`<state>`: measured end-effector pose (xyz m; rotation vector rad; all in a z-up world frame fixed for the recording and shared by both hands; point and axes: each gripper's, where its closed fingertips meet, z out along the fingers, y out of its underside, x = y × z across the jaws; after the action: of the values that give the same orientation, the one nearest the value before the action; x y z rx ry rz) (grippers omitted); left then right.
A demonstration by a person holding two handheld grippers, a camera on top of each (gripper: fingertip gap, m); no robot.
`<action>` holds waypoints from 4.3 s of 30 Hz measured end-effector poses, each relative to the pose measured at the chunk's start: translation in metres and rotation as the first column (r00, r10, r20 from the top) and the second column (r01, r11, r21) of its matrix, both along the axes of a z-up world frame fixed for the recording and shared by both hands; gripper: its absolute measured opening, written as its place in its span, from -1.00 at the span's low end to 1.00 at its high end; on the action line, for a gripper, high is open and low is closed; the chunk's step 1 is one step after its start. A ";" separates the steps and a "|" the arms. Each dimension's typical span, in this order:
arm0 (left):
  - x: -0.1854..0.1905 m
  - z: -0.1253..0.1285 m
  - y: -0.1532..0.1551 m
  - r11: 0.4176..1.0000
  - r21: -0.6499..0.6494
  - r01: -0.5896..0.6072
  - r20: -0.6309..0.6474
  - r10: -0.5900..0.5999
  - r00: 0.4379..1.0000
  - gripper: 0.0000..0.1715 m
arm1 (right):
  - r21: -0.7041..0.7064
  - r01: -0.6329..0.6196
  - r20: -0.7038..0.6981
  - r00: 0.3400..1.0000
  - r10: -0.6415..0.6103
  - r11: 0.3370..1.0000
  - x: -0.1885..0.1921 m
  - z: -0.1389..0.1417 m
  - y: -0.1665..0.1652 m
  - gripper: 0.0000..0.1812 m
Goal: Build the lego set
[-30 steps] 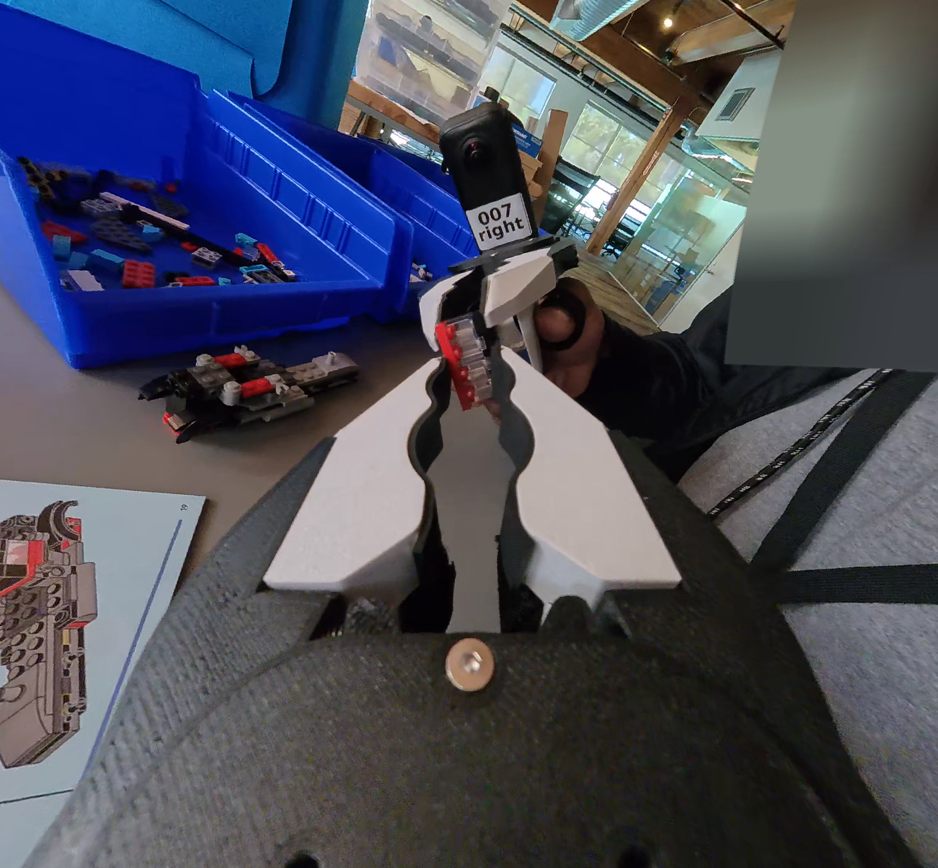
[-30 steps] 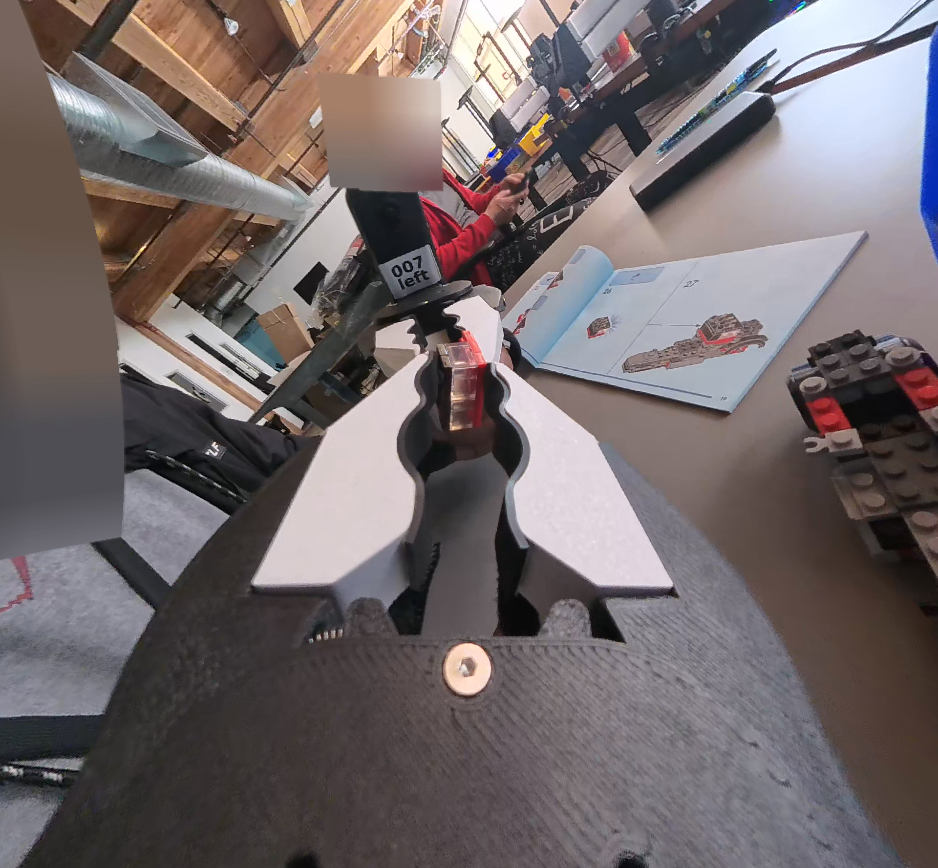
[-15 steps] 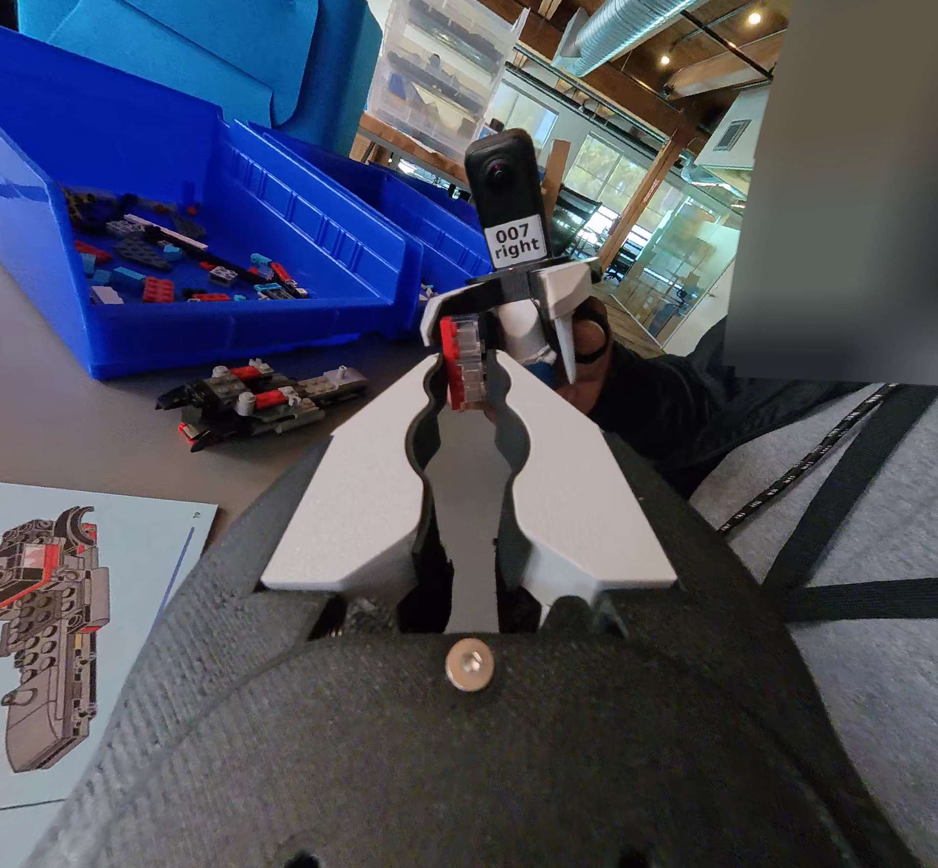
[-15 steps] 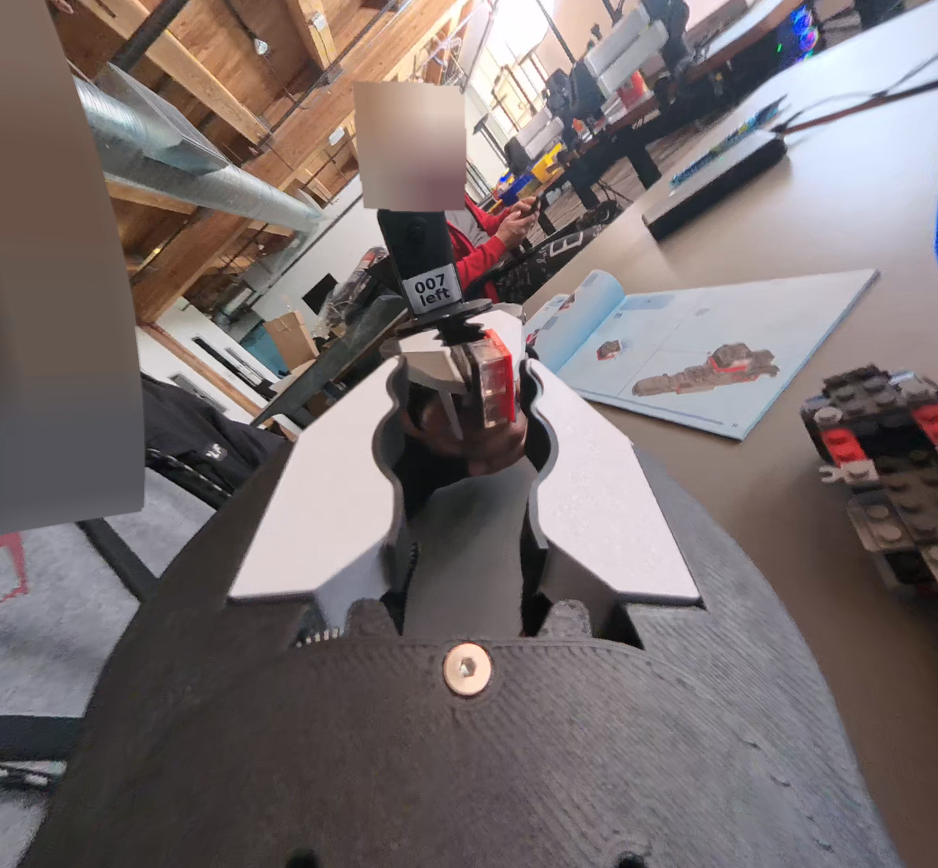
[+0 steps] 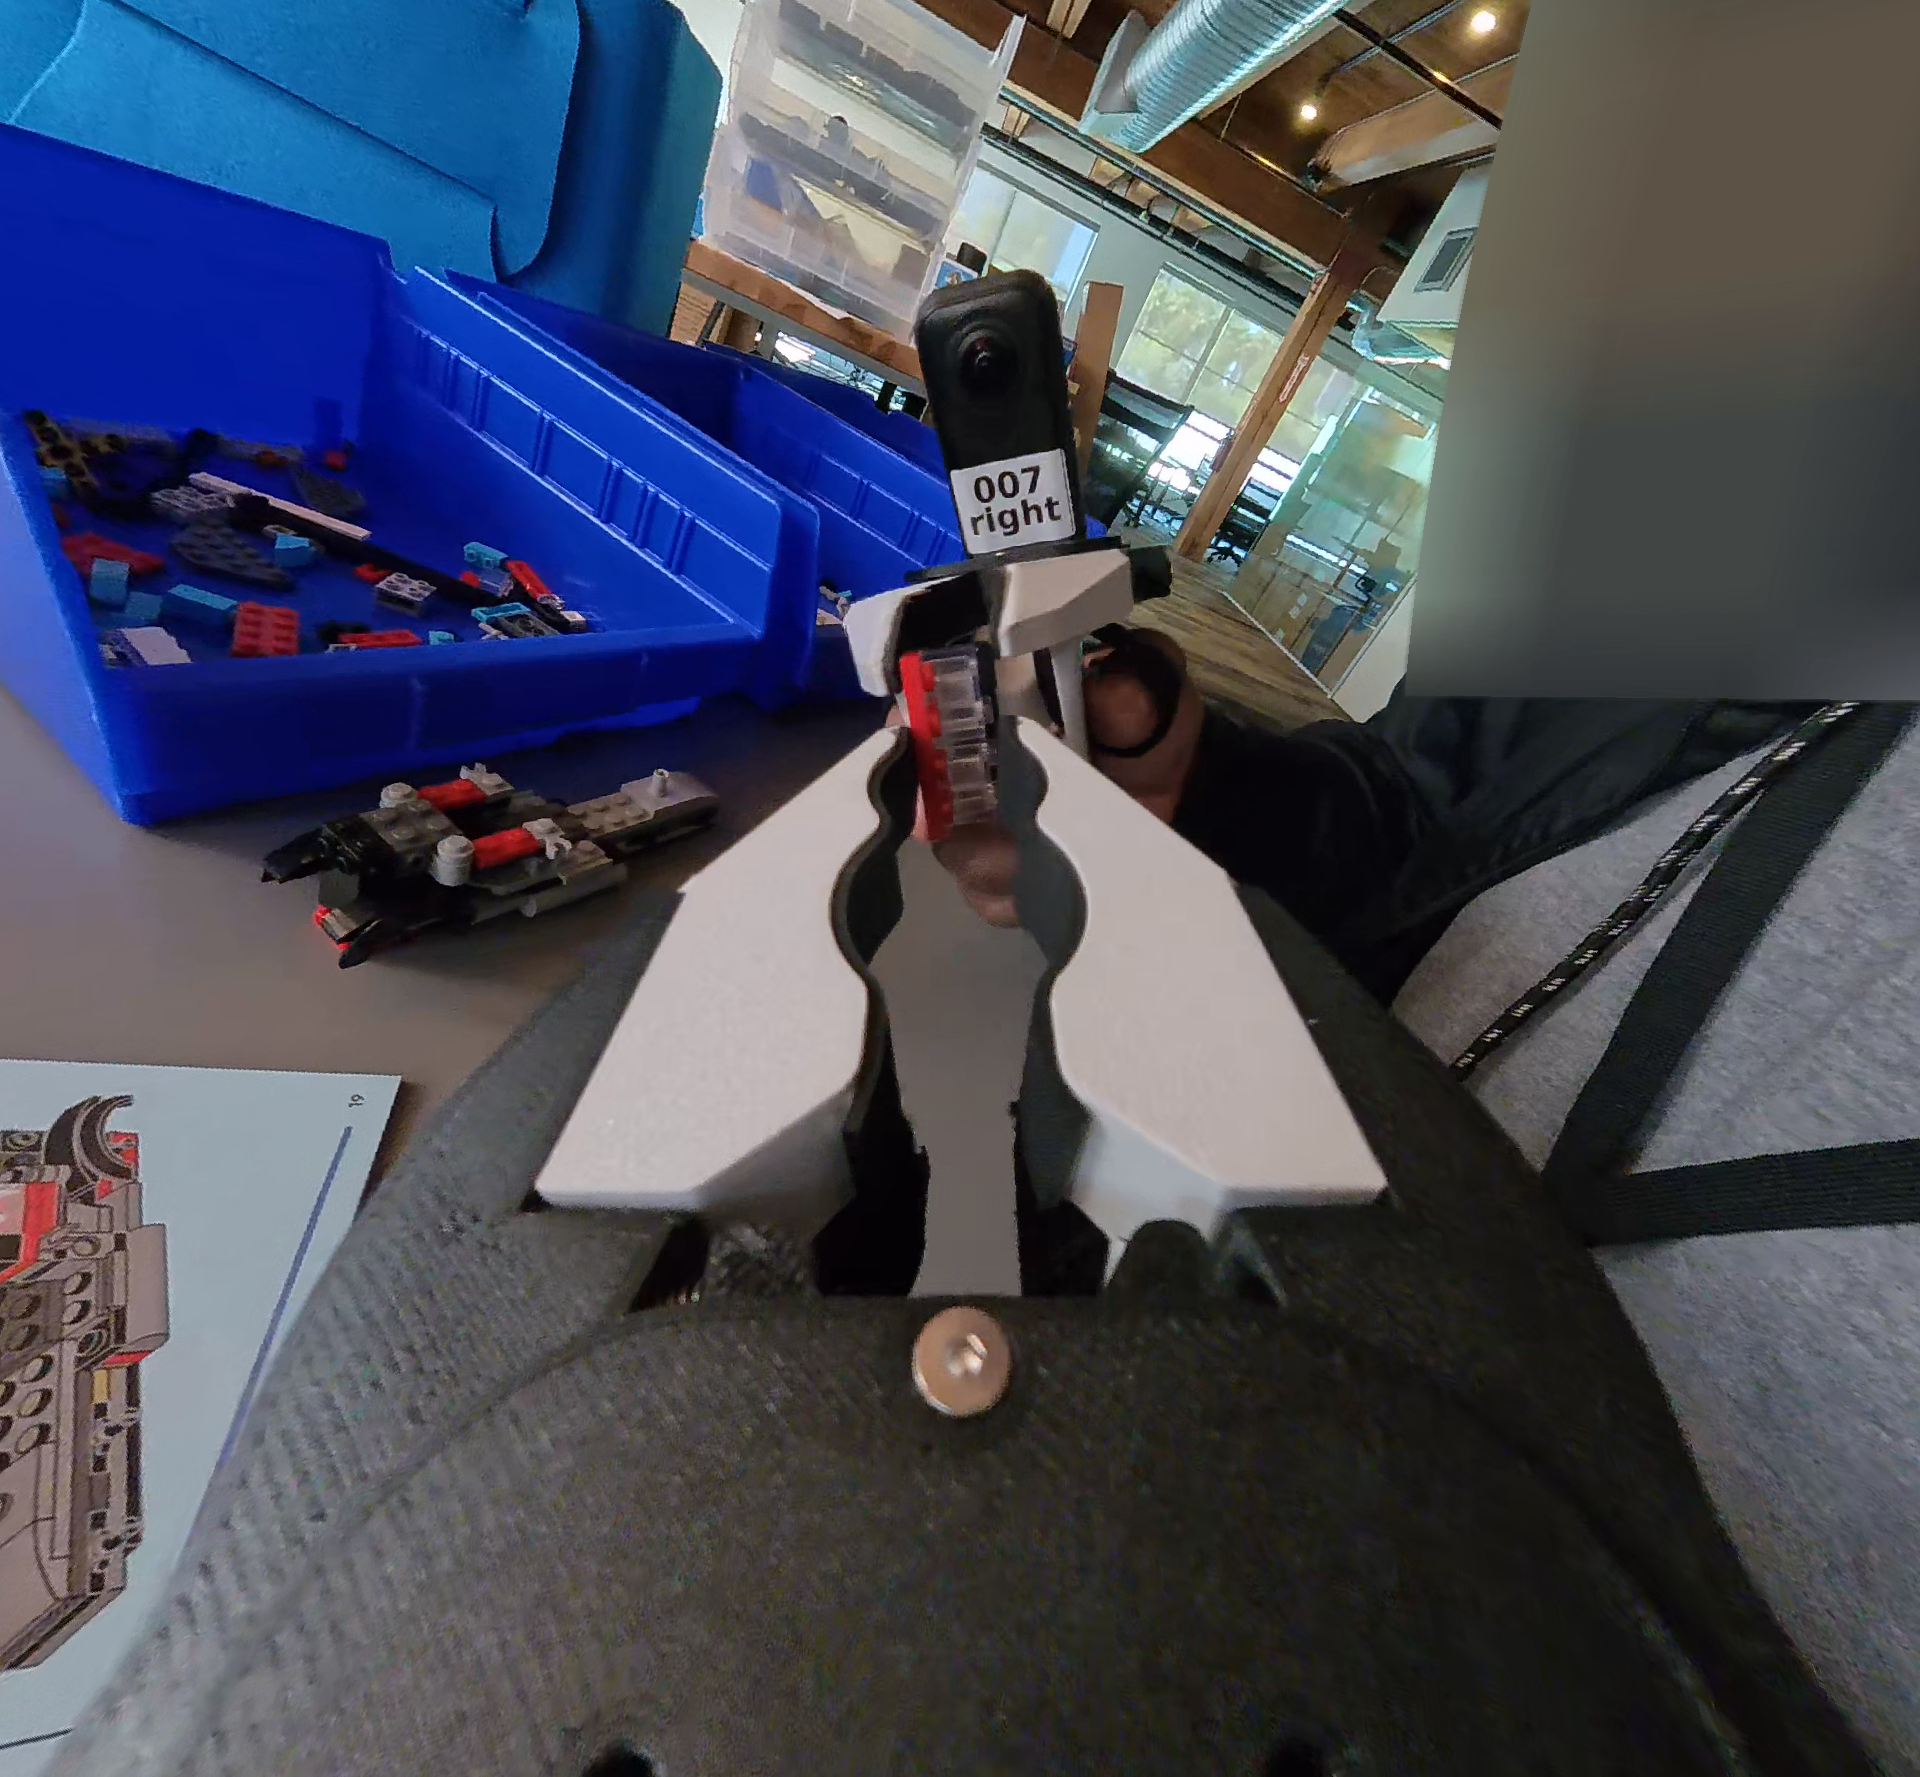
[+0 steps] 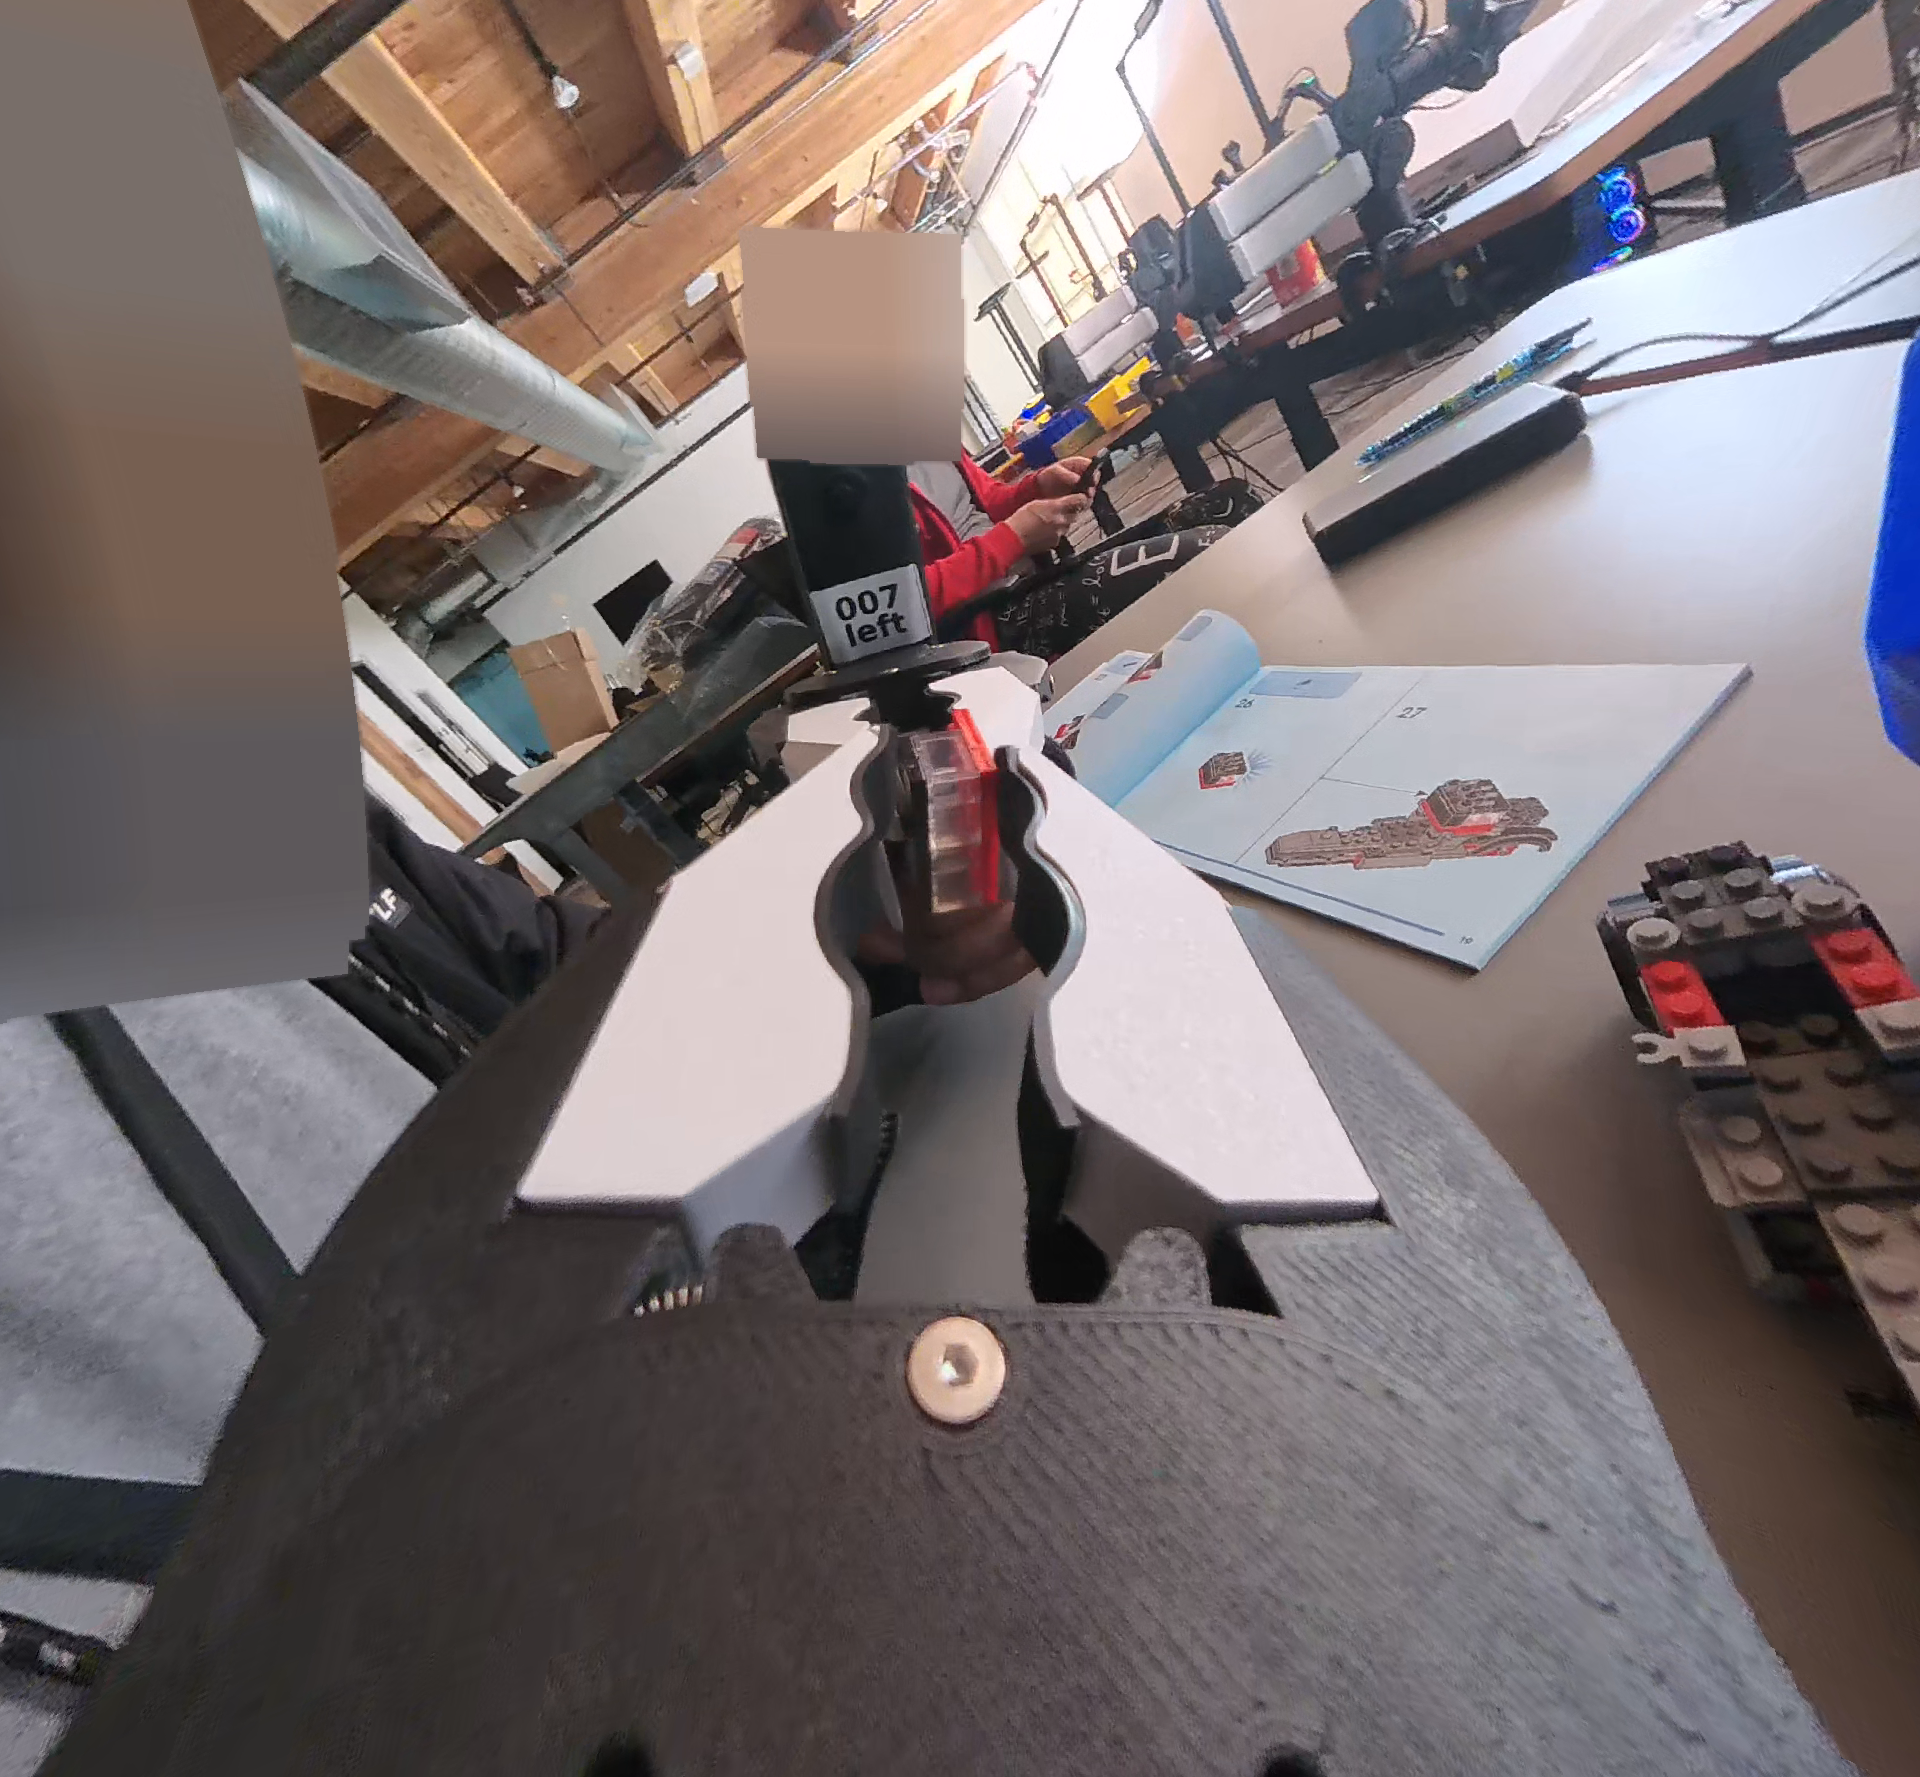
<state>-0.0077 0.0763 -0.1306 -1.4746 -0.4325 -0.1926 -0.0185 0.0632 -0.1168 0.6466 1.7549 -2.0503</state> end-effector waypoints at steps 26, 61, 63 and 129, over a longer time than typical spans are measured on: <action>-0.031 0.006 -0.026 0.971 0.212 -0.112 0.323 0.038 0.945 -0.83 | 0.002 0.072 0.060 0.996 -0.072 0.997 -0.017 -0.010 -0.004 -0.60; -0.072 -0.021 -0.057 0.835 0.315 -0.452 0.720 0.100 0.687 -0.79 | 0.227 0.521 -0.588 0.747 -0.310 0.823 -0.056 -0.033 -0.050 -0.76; -0.070 -0.014 -0.057 0.839 0.354 -0.414 0.704 0.052 0.708 -0.67 | 0.218 0.491 -0.580 0.760 -0.293 0.843 -0.055 -0.031 -0.049 -0.76; -0.026 -0.049 -0.082 0.850 0.193 -0.491 0.772 0.177 0.611 -0.80 | 0.499 -0.041 -0.484 0.815 0.318 0.866 0.020 -0.075 -0.046 -0.78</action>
<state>-0.0339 -0.0058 -0.1796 -0.8259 -1.2612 -0.5427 0.0017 0.0176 -0.1923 -0.0460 2.5771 -1.7809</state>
